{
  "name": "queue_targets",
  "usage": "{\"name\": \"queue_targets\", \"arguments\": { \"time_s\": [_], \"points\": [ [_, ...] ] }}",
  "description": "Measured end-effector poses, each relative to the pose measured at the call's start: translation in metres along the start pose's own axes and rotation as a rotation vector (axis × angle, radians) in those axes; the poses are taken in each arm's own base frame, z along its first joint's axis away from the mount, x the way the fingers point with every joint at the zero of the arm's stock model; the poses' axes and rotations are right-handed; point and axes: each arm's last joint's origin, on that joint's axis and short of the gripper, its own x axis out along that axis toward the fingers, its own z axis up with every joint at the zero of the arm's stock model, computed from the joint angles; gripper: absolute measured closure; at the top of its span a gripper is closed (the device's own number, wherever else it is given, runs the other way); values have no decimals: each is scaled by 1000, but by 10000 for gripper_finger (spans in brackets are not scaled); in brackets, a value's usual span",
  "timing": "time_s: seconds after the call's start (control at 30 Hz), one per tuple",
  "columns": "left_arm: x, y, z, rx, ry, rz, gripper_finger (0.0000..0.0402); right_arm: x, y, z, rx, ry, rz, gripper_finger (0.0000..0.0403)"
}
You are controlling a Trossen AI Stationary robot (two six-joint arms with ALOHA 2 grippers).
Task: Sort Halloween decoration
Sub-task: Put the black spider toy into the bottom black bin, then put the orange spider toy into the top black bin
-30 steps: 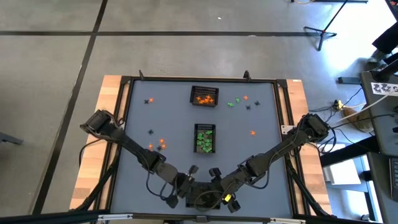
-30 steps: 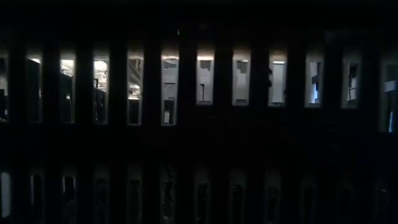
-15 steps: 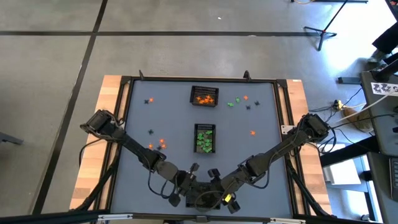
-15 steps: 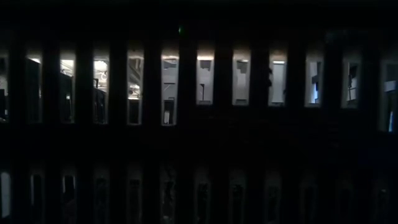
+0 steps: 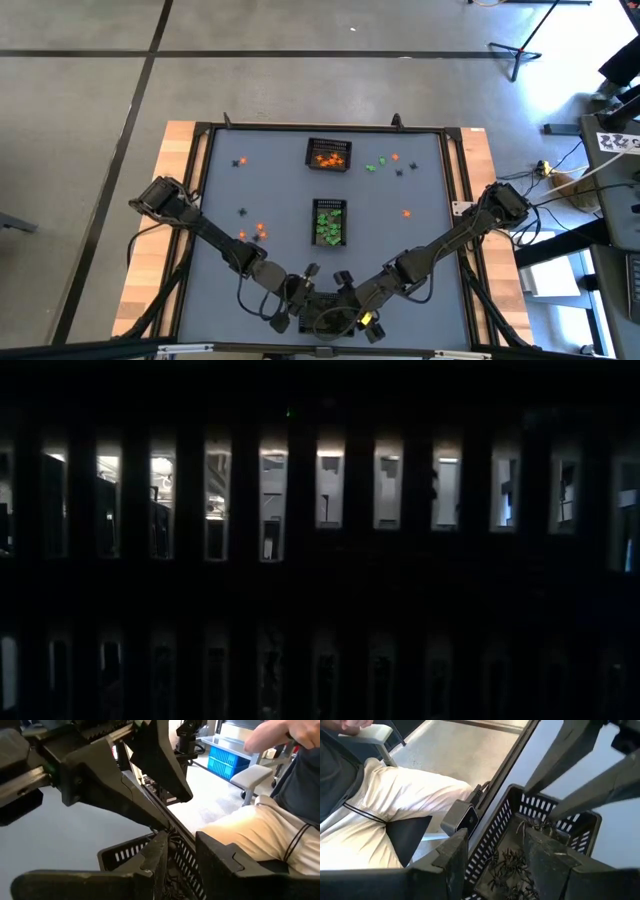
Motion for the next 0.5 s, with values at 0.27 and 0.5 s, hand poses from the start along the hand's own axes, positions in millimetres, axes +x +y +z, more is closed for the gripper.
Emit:
{"name": "queue_targets", "arguments": {
  "time_s": [0.27,0.5],
  "points": [
    [1,0,-3,-20,18,1,308,0,1,4,-25,-43,5,217],
    [1,0,-4,-25,23,1,308,0,0,3,-26,-29,3,217]
  ]
}}
